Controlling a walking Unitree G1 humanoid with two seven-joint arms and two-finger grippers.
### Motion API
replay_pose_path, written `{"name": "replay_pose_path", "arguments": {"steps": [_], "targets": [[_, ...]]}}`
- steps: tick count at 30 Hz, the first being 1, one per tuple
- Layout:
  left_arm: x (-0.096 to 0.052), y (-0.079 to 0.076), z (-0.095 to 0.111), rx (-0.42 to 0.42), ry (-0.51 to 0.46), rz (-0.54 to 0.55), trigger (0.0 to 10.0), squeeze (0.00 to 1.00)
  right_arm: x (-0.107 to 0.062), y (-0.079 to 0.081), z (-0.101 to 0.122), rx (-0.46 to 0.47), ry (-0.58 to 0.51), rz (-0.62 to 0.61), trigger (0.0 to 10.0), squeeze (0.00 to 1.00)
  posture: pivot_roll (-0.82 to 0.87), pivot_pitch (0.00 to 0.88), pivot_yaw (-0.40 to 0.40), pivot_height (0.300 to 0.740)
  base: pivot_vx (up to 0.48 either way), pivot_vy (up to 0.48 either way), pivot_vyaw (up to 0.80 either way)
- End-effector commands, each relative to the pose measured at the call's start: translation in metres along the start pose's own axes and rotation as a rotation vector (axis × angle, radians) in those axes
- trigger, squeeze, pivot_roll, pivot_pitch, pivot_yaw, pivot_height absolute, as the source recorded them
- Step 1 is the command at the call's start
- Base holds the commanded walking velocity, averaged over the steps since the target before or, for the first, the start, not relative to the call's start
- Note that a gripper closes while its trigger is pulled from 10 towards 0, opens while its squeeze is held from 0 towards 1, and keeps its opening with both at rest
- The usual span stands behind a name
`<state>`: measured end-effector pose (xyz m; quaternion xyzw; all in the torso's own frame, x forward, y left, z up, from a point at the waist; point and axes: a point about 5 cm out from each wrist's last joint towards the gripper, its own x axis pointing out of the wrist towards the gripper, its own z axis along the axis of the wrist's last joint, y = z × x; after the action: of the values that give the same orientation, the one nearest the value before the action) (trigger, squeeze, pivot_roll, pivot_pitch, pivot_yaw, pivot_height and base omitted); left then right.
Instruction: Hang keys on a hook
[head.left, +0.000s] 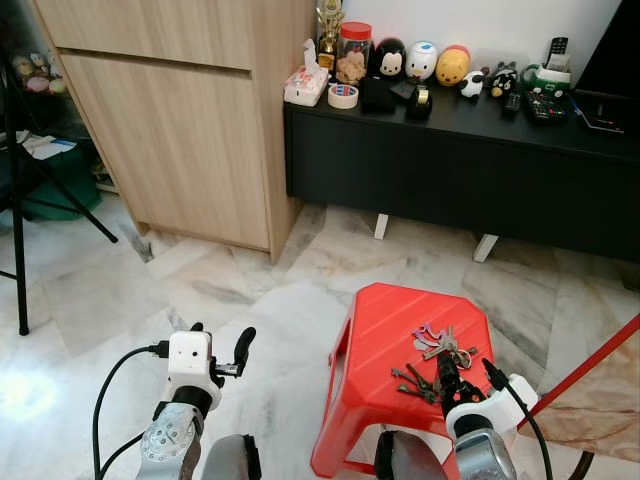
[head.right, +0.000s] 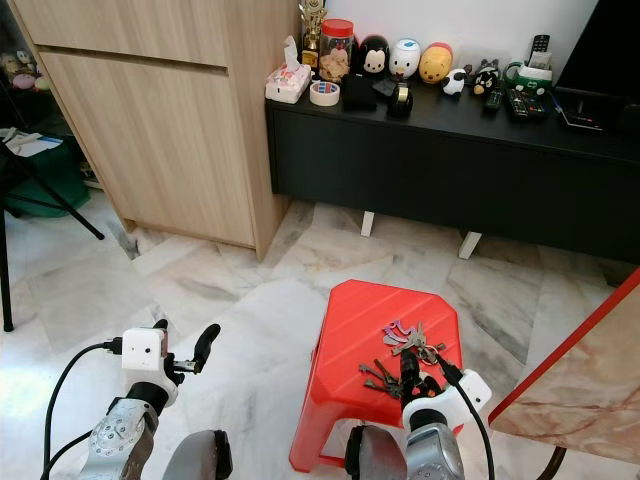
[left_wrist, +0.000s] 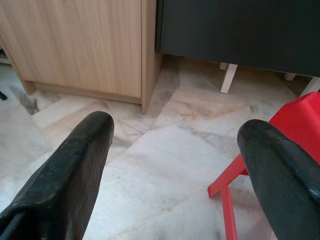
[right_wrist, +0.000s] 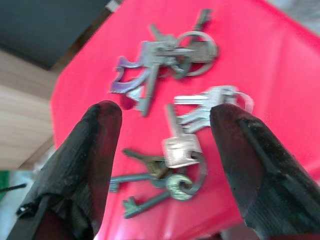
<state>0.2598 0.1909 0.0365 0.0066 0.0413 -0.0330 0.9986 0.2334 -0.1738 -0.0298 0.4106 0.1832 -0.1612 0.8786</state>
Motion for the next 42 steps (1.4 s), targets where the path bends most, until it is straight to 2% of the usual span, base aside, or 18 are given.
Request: {"name": "replay_pose_path", "arguments": {"steps": [1,11,16,25,42], "targets": [[-0.003,0.000,-0.004,0.030,0.017,-0.006,10.0,0.00,-0.012,-0.017,-0.018,0.046,0.033,-0.077,10.0,0.00,0.09,0.061,-0.076,0.597,0.000,0.000,0.00],[-0.004,0.000,-0.005,0.036,0.019,-0.002,10.0,0.00,-0.011,-0.019,-0.028,0.032,0.104,-0.076,10.0,0.00,0.09,0.060,-0.079,0.597,0.000,0.000,0.00],[-0.005,0.001,-0.005,0.037,0.021,0.000,10.0,0.00,-0.008,-0.018,-0.030,-0.070,0.137,-0.061,10.0,0.00,0.09,0.062,-0.078,0.597,0.000,0.000,0.00],[-0.005,0.001,-0.006,0.039,0.022,0.006,10.0,0.00,-0.002,-0.012,-0.024,-0.100,0.130,-0.015,10.0,0.00,0.09,0.057,-0.078,0.597,0.000,0.000,0.00],[-0.005,-0.001,-0.007,0.036,0.025,0.001,10.0,0.00,-0.001,0.001,-0.036,-0.220,0.196,0.107,10.0,0.00,0.08,0.033,-0.078,0.597,0.000,0.000,0.00]]}}
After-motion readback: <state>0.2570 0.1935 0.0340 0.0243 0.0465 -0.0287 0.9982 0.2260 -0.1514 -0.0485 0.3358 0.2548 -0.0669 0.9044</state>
